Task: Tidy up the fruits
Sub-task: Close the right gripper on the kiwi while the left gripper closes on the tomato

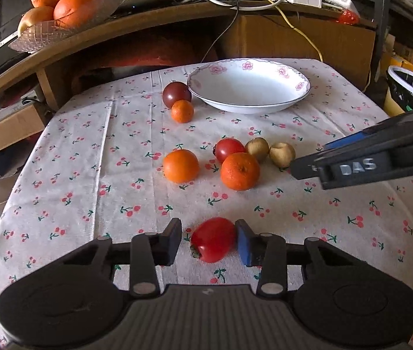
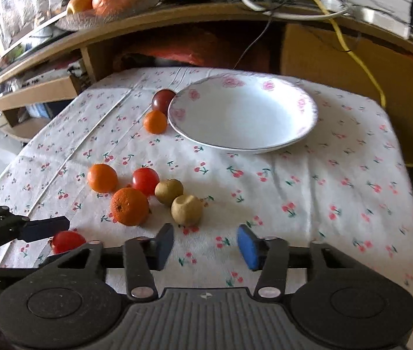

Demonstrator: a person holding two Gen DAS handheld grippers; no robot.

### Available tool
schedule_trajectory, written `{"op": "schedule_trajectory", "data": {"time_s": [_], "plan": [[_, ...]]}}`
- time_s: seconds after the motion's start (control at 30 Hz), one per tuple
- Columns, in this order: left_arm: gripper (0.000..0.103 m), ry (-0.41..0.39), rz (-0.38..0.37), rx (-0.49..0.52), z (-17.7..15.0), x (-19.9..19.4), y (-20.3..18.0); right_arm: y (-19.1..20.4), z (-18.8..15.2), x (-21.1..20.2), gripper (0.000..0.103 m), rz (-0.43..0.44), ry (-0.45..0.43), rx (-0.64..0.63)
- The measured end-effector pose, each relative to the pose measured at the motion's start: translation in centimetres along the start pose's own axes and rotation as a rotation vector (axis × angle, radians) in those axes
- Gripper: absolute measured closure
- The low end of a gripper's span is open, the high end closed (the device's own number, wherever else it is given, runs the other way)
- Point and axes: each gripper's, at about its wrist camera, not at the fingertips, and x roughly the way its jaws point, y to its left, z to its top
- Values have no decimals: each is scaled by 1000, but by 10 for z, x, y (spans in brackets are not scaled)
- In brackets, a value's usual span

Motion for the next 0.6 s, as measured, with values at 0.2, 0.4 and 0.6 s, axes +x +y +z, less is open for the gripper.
{"op": "schedule_trajectory", "data": {"time_s": [0.2,0.4,0.6], "plan": [[56,-3,-12,-8,1,2,2,5,9,11,79,46,17,-32],[57,-3,-8,6,1,2,0,14,10,14,83,31,24,-85],[63,3,-17,31,3,1,-2,7,8,8,84,20,31,-76]]}}
